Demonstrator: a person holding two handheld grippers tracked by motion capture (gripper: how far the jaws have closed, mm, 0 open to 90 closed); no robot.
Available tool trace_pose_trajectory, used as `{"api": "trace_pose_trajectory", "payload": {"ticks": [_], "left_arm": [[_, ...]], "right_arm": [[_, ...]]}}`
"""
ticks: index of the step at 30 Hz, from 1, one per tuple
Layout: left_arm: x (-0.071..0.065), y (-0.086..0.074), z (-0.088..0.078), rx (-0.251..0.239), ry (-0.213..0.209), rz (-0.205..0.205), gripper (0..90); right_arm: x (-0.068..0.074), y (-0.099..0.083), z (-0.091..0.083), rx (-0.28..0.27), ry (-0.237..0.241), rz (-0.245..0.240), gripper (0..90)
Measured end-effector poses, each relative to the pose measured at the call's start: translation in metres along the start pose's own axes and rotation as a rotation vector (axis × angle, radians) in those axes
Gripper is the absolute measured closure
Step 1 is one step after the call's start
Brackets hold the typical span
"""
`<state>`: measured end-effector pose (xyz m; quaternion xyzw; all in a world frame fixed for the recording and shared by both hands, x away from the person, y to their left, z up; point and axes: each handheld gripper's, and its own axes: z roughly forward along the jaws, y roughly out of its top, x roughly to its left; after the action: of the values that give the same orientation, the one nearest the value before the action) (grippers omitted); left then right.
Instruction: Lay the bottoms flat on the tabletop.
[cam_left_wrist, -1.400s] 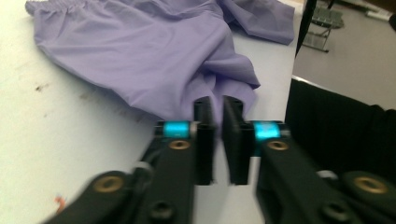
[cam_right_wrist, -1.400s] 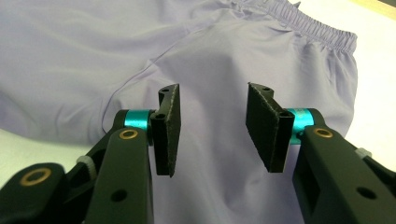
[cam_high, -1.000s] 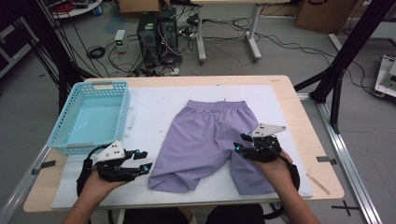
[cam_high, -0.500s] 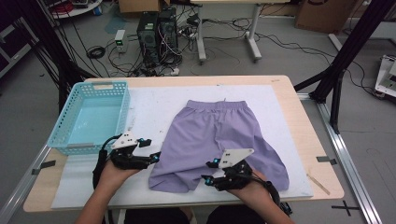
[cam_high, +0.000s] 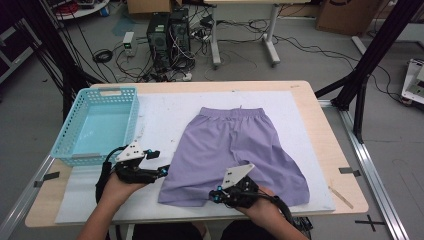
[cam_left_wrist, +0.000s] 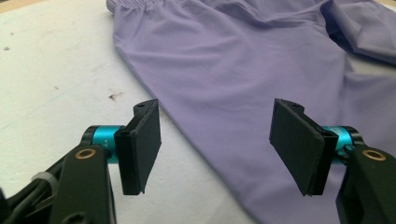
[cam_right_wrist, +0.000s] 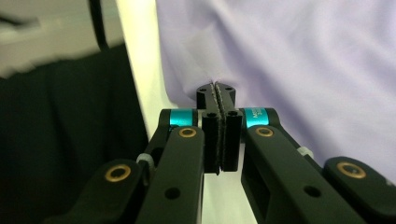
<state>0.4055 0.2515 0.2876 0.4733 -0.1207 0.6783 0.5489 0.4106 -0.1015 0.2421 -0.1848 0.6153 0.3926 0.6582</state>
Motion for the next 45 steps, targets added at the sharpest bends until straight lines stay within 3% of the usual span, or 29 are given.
{"api": "trace_pose_trajectory", "payload": {"ticks": [2,4,5,6,8,13,16,17,20,22,25,28,30,31,32,33,34,37,42,45], "left_arm": [[0.001,0.0,-0.002,-0.007,0.008,-0.006,33.7],[0.003,0.001,-0.003,-0.009,0.011,-0.005,33.8],[0.003,0.001,-0.003,-0.007,0.013,-0.004,33.7],[0.003,0.001,-0.003,-0.003,0.013,-0.004,33.7],[0.002,0.001,-0.002,0.001,0.01,0.001,33.7],[-0.003,0.002,0.004,0.015,-0.002,-0.009,33.7],[-0.009,0.001,0.008,0.038,-0.029,-0.013,33.8],[-0.012,0.0,0.008,0.049,-0.036,-0.011,33.9],[-0.024,-0.004,0.006,0.086,-0.07,0.031,35.6],[-0.031,-0.006,0.001,0.08,-0.091,0.046,38.2],[-0.041,-0.009,-0.005,0.067,-0.149,0.082,48.3],[-0.053,-0.013,-0.002,0.083,-0.212,0.127,54.1],[-0.059,-0.019,0.006,0.127,-0.248,0.153,57.4],[-0.062,-0.023,0.011,0.175,-0.26,0.17,63.5],[-0.064,-0.029,0.018,0.257,-0.257,0.205,70.9],[-0.064,-0.031,0.017,0.221,-0.249,0.207,77.6],[-0.062,-0.032,0.016,0.226,-0.261,0.182,89.2],[-0.056,-0.028,0.005,0.232,-0.258,0.188,89.1],[-0.039,-0.029,-0.028,0.121,-0.252,0.1,89.2],[-0.035,-0.035,-0.036,0.124,-0.251,0.08,88.9]], "right_arm": [[0.0,-0.002,-0.02,-0.052,0.025,0.047,90.0],[0.0,-0.007,-0.031,-0.064,0.044,0.071,90.0],[0.0,-0.012,-0.035,-0.054,0.051,0.081,84.7],[0.0,-0.016,-0.037,-0.052,0.047,0.083,72.4],[-0.003,-0.023,-0.041,-0.045,0.035,0.128,67.2],[-0.016,-0.028,-0.058,-0.081,-0.081,0.118,63.4],[-0.027,-0.034,-0.069,-0.079,-0.156,0.158,62.9],[-0.032,-0.039,-0.075,-0.076,-0.204,0.166,62.9],[-0.046,-0.057,-0.09,-0.06,-0.284,0.228,62.9],[-0.052,-0.068,-0.097,-0.063,-0.315,0.263,62.9],[-0.057,-0.079,-0.104,-0.084,-0.347,0.306,62.9],[-0.059,-0.08,-0.105,-0.101,-0.353,0.313,62.9],[-0.059,-0.078,-0.102,-0.101,-0.348,0.309,62.9],[-0.059,-0.077,-0.101,-0.099,-0.345,0.305,62.9],[-0.058,-0.076,-0.099,-0.095,-0.343,0.301,62.9],[-0.057,-0.075,-0.097,-0.091,-0.337,0.29,62.9],[-0.056,-0.074,-0.096,-0.091,-0.336,0.291,62.9],[-0.057,-0.073,-0.096,-0.088,-0.339,0.285,63.0],[-0.062,-0.078,-0.101,-0.095,-0.355,0.303,63.4],[-0.065,-0.084,-0.102,-0.086,-0.362,0.32,63.4]]}}
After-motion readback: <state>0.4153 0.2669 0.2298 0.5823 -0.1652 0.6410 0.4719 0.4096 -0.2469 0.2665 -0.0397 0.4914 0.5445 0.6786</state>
